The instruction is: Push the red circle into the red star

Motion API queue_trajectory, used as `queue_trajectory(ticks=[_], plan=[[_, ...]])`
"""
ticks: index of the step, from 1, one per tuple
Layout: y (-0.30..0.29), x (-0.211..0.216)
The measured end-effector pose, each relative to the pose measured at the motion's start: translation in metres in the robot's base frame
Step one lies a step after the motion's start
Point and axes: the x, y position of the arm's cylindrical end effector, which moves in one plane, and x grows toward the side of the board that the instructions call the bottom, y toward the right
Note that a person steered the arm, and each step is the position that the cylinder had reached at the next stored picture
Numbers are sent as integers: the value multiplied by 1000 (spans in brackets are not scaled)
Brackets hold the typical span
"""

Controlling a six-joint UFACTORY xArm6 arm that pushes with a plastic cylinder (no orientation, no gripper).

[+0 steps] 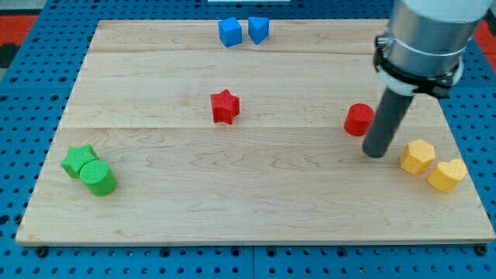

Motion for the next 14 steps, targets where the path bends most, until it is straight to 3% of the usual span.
queue_trajectory(ticks=[2,3,4,5,6,7,8,9,10,11,12,13,14], plan=[[35,-42],[-39,-75],[-115,-79],[-56,-79],[-39,-50],[-89,-47],[-91,-23],[-104,-28],[-162,-69],[-130,-88],[-5,-106],[112,-76],[158,-44]])
